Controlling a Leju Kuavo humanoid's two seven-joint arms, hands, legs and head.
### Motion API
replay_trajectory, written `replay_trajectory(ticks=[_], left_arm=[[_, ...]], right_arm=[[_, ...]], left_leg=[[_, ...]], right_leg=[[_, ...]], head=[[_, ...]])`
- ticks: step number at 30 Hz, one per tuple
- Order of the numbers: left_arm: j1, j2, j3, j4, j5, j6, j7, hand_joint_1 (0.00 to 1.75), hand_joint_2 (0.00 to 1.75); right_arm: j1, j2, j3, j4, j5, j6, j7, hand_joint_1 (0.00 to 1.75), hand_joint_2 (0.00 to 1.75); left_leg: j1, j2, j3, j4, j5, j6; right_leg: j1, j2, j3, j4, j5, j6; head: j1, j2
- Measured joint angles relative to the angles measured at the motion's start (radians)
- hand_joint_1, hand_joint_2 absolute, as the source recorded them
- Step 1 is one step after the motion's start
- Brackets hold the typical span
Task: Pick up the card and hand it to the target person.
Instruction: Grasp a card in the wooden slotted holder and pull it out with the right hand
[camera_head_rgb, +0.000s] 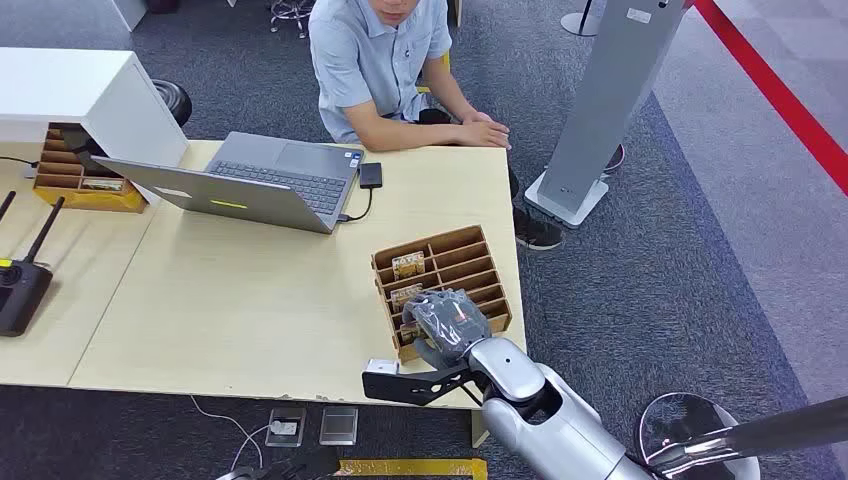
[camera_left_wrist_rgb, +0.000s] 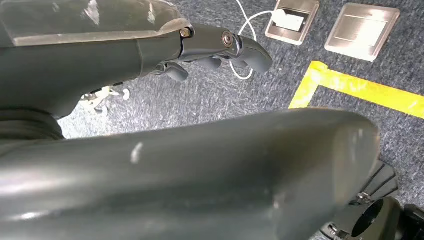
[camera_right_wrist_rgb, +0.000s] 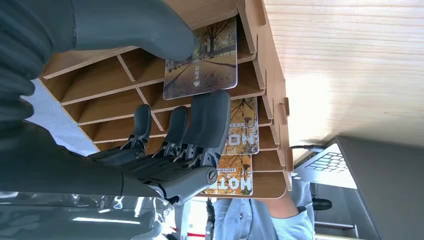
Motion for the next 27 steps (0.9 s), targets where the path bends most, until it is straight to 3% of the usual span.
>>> replay_trajectory(ticks=[19, 27], left_arm=[[-0.003, 0.004, -0.038, -0.004, 0.016, 0.000, 0.000, 0.00, 0.00], [-0.004, 0.007, -0.058, -0.005, 0.031, 0.000, 0.002, 0.00, 0.00]], right_arm=[[0.000, -0.001, 0.003, 0.000, -0.009, 0.009, 0.001, 0.96, 1.75], [0.000, -0.002, 0.003, 0.006, -0.015, 0.010, 0.009, 1.16, 1.75]], left_leg=[[0.000, 0.000, 0.000, 0.000, 0.000, 0.000], [0.000, 0.000, 0.000, 0.000, 0.000, 0.000]], right_leg=[[0.000, 0.000, 0.000, 0.000, 0.000, 0.000], [0.000, 0.000, 0.000, 0.000, 0.000, 0.000]], head=[[0.000, 0.000], [0.000, 0.000]])
